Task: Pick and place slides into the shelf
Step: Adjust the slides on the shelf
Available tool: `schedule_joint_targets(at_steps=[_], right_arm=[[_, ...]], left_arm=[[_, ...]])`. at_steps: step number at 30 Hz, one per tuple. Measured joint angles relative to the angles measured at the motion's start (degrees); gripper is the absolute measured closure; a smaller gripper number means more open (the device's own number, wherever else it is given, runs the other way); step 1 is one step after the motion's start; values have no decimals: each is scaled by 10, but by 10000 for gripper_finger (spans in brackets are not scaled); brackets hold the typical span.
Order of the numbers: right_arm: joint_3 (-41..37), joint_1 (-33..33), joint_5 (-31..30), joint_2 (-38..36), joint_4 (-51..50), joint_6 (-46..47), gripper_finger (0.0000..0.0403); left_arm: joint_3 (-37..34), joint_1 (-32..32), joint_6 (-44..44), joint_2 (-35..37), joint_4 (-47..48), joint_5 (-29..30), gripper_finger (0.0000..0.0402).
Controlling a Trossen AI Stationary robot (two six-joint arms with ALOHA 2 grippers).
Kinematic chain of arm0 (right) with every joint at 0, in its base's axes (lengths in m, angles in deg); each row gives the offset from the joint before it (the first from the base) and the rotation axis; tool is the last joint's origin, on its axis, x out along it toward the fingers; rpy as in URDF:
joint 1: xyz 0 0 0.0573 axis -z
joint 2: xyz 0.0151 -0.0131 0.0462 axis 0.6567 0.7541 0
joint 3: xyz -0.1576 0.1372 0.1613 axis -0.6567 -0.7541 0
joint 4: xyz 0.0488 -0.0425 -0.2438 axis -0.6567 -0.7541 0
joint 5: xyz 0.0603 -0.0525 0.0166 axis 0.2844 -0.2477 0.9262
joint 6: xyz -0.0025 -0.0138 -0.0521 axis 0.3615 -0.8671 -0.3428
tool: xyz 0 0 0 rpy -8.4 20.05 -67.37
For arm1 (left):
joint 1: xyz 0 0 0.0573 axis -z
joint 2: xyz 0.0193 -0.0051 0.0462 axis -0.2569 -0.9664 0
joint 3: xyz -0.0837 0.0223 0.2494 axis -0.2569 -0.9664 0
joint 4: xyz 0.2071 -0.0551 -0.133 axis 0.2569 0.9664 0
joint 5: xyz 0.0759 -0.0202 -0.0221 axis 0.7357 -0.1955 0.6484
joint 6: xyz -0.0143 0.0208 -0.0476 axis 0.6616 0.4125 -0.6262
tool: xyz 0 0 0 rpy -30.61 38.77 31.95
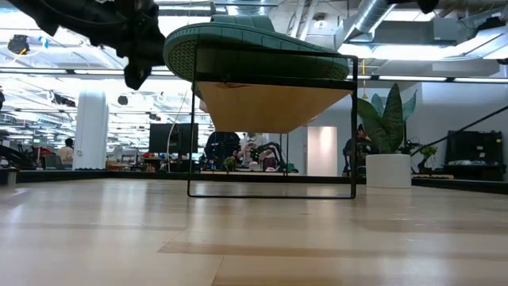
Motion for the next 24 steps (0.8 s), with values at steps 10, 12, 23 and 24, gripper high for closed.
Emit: schedule_joint_targets(at_steps=[10,12,23,24], right_arm=[[0,-1,-2,-47,-4,11,403],[0,-1,-2,-51,-4,11,403],[0,-1,-2,-50,-5,11,403],[0,-1,-2,-50,-5,11,403]], left_arm=[[0,3,-39,-63,-58,-23,401],[0,2,-40,-63,-56,-28,401],[0,2,-39,-63,-24,-26,401],[0,2,-39,-63,-23,-26,401]])
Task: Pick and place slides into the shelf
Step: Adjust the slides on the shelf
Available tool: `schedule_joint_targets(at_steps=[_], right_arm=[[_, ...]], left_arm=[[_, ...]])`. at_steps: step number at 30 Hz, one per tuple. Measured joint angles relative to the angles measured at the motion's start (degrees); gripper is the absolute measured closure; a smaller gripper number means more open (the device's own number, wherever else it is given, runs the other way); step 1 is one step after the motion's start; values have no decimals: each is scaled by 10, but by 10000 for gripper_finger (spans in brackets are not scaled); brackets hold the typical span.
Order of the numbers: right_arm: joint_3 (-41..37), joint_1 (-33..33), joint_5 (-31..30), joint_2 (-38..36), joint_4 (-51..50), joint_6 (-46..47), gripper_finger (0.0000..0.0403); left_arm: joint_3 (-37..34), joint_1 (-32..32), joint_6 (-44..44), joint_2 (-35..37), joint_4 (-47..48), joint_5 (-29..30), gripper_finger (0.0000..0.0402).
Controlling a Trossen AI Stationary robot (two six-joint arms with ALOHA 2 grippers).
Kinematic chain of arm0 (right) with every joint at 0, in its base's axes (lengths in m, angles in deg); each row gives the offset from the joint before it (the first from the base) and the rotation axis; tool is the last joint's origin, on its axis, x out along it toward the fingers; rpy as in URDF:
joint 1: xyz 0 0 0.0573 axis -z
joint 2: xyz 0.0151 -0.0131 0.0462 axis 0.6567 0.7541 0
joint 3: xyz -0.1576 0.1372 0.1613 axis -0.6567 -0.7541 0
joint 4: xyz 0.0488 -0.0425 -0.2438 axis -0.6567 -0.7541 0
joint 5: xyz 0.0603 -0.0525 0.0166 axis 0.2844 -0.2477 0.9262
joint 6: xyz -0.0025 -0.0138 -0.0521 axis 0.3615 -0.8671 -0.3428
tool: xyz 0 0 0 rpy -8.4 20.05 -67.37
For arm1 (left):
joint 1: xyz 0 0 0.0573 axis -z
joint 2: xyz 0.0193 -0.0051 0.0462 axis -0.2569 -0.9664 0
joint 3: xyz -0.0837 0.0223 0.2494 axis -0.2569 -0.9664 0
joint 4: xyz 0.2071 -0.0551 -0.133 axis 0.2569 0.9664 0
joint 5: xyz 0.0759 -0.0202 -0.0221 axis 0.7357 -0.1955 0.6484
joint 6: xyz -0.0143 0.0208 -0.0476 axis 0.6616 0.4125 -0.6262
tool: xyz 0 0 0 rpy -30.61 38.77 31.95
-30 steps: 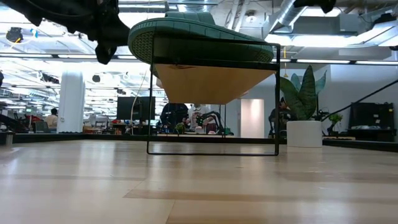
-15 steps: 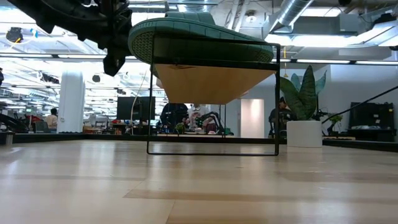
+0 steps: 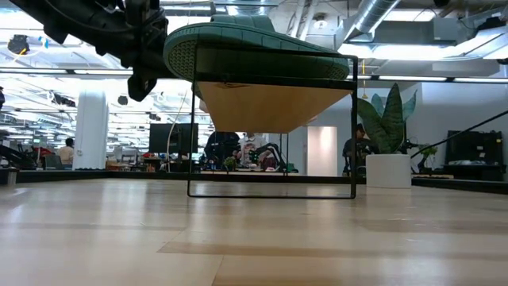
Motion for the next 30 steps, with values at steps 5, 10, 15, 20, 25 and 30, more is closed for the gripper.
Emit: schedule_joint_targets(at_steps=[5,10,15,20,25,30], right_arm=[[0,0,0,0,0,0,403],[0,0,0,0,0,0,403],[0,0,0,0,0,0,403],[0,0,0,0,1,0,403],[0,0,0,0,1,0,403],[0,0,0,0,1,0,403]], left_arm=[[0,0,1,-10,6,0,401],[0,-10,2,-29,-6,0,401],[0,-32,15,-42,-26,-21,401],[0,-57,31,-47,-40,-38,401],[0,-80,46,-47,-41,-50,401],[0,-98,52,-47,-41,-66,402]])
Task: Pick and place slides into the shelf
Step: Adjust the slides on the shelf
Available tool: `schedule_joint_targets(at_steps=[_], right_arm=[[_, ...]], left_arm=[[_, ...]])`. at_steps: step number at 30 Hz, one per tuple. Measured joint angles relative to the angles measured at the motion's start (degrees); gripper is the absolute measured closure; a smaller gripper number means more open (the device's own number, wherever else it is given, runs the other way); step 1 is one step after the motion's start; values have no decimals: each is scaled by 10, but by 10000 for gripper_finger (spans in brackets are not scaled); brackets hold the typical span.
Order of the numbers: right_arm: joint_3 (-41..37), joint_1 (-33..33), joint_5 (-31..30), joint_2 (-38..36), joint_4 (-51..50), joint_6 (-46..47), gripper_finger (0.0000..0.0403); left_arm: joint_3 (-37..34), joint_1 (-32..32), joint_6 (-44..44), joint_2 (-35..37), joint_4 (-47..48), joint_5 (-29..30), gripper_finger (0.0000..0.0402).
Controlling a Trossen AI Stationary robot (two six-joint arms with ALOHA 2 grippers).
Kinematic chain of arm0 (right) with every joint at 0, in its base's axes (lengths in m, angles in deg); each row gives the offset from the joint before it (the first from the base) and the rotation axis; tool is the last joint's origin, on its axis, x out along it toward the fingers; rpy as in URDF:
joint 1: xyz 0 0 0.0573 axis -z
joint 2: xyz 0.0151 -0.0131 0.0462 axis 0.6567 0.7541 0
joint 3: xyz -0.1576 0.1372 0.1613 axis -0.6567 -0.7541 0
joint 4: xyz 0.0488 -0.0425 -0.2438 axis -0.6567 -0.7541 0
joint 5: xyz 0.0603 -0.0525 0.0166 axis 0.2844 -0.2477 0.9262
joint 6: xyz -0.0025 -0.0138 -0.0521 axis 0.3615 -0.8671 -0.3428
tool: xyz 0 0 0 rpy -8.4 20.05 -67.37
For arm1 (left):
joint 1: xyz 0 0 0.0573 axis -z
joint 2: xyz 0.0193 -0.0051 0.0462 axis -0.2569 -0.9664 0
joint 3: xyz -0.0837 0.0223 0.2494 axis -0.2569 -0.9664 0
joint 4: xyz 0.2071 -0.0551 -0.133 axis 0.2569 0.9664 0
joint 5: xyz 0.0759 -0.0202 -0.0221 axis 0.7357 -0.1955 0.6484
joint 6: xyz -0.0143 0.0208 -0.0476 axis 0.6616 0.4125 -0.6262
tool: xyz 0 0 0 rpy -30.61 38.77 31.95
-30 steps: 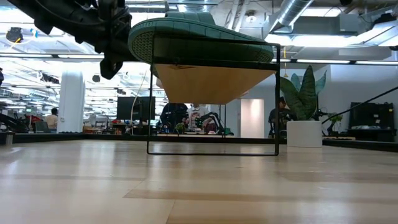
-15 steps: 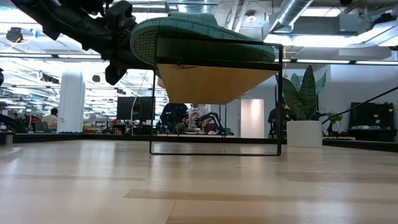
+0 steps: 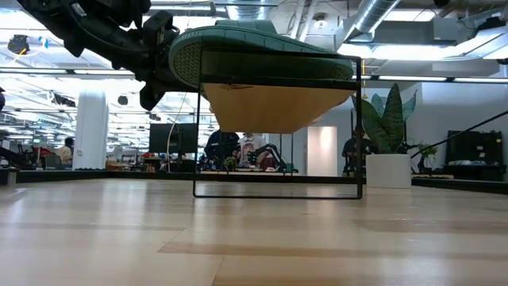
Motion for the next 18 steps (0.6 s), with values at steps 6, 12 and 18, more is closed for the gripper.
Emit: schedule_joint_targets(at_steps=[6,12,18], right_arm=[[0,0,0,0,-8,0,403],[0,0,0,0,-10,0,403],[0,0,0,0,-10,0,403]], left_arm=[[0,-1,12,0,7,0,402],[1,-13,22,18,34,7,401],[37,-41,56,68,113,10,401]])
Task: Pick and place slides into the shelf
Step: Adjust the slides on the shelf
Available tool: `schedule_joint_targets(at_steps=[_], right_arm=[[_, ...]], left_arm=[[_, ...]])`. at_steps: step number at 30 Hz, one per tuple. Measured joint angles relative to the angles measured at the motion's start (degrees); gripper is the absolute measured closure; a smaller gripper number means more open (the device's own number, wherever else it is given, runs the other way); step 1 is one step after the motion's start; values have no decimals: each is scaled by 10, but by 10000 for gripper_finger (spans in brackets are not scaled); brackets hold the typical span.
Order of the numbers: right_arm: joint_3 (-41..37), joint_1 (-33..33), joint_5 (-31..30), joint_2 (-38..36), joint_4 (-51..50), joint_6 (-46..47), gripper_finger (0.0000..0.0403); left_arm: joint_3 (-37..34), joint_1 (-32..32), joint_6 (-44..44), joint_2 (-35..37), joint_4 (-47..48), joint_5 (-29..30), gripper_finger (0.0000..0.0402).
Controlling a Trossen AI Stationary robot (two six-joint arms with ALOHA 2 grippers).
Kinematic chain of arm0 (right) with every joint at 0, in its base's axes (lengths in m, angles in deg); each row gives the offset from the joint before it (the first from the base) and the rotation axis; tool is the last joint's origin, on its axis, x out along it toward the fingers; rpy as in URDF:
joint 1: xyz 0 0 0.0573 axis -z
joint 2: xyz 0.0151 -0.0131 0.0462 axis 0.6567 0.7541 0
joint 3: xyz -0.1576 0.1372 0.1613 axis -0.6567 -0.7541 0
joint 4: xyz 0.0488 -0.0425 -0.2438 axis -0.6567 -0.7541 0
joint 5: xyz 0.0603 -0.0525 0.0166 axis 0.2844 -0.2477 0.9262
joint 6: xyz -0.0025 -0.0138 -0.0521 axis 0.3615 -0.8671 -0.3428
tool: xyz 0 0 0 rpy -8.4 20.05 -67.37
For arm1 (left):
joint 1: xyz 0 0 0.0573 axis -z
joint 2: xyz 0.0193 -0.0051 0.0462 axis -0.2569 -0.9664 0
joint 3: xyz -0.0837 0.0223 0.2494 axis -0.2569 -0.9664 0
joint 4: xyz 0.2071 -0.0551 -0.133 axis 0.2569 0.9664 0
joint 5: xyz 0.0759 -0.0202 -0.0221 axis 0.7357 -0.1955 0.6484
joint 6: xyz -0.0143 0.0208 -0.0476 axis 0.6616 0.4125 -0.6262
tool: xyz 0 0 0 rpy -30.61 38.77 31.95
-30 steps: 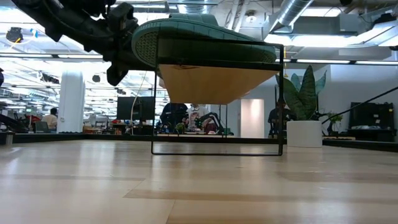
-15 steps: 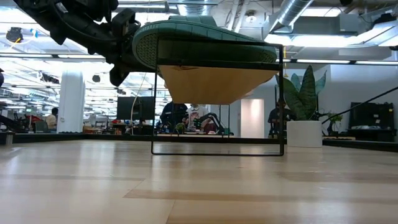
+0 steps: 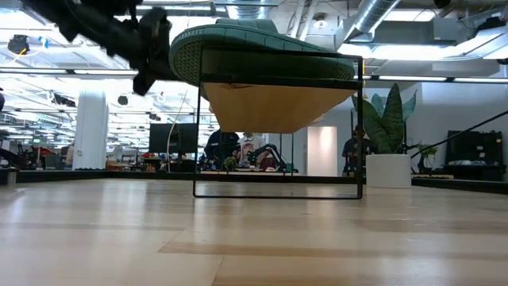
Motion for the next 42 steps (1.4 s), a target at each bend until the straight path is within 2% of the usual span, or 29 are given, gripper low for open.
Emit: schedule_joint_targets(at_steps=[6,12,21,28,32,37,42], right_arm=[[0,0,0,0,-5,2,403],[0,0,3,0,-7,6,403],[0,-5,5,0,-21,2,403],[0,-38,5,-10,-30,30,403],[0,-57,4,-18,-28,48,403],[-17,-90,4,-17,-8,96,403],[-85,-147,2,-17,52,139,403]], left_arm=[[87,15,-10,51,96,-30,401],[103,119,-113,37,85,-25,401],[103,267,-174,-8,25,98,401],[103,393,-208,-13,6,273,402],[103,448,-221,-21,-24,349,401],[110,476,-231,-70,-54,385,401],[150,477,-235,-138,-25,380,401]])
